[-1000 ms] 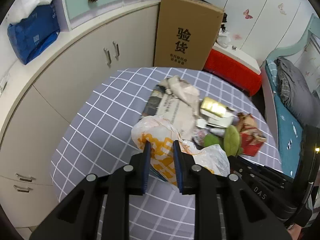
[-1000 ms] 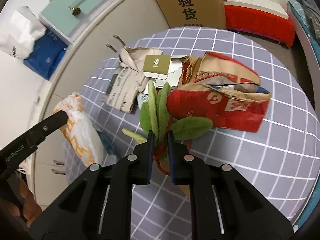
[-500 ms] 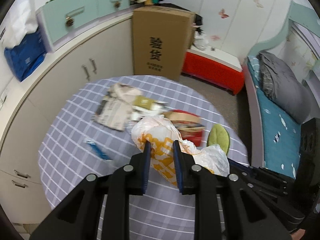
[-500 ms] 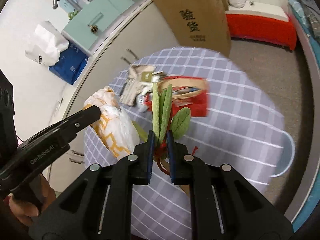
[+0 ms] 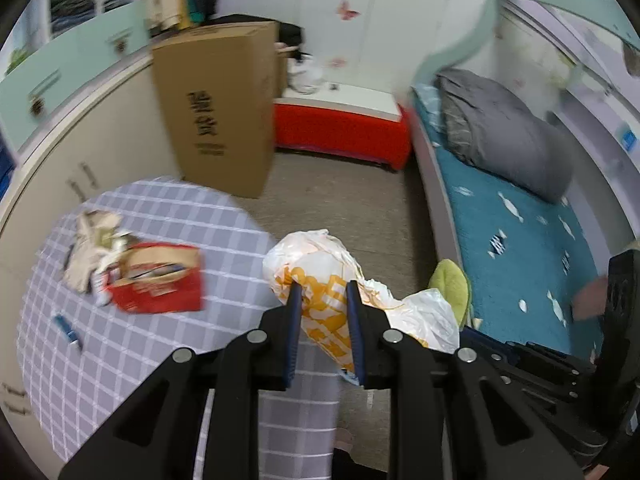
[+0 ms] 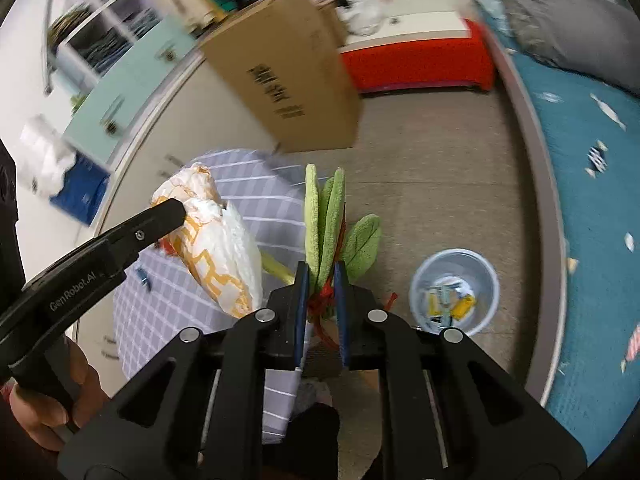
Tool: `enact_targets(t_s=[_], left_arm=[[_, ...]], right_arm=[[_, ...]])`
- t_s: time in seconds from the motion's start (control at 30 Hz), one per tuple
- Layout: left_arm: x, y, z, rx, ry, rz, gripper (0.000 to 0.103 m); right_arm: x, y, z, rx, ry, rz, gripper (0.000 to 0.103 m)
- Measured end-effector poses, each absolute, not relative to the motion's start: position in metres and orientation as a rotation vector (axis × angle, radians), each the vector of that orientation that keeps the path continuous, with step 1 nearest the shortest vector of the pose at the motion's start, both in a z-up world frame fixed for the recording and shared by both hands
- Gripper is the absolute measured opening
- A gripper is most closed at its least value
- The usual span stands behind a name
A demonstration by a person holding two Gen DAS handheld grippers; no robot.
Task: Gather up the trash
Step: 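Carry the bag and plush to the wastebasket and open both grippers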
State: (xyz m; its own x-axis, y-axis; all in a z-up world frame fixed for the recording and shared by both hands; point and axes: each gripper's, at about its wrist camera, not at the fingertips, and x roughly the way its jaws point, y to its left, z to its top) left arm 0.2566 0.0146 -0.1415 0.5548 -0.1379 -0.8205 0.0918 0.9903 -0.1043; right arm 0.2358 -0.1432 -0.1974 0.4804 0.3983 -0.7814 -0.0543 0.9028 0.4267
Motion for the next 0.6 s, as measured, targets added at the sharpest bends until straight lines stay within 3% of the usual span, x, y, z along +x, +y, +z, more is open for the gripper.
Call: enact_targets(t_s=[0.27,0.37,0.4,0.43,0.6], left_arm=[[0.27,-0.052,-0.147,0.028,0.973,-0.212,0.021],[0.274,-0.066,-0.148,0.05,0.974,-0.224,0.021],[0.274,-0.07,-0.149,0.057,0.976,-0.226,0.021],[0.275,-0.072,-0.15,0.064,0.976,-0.228,0.021],[0.277,-0.08,-0.157,0.084,0.996,-0.226,0.021]], right_arm=[[0.229,-0.208,-0.202,0.424,1.01,0.166,0.014],[0.231,-0.222,-0.208,0.445,1.012,0.15,0.034],[0.231,-0.225,-0.21,0.444,1.008,0.135,0.054],[0.23,-0.229,-0.211,0.452,1.007,0.13,0.059],[0.232,-0.232,-0.215,0.452,1.027,0.131,0.059]])
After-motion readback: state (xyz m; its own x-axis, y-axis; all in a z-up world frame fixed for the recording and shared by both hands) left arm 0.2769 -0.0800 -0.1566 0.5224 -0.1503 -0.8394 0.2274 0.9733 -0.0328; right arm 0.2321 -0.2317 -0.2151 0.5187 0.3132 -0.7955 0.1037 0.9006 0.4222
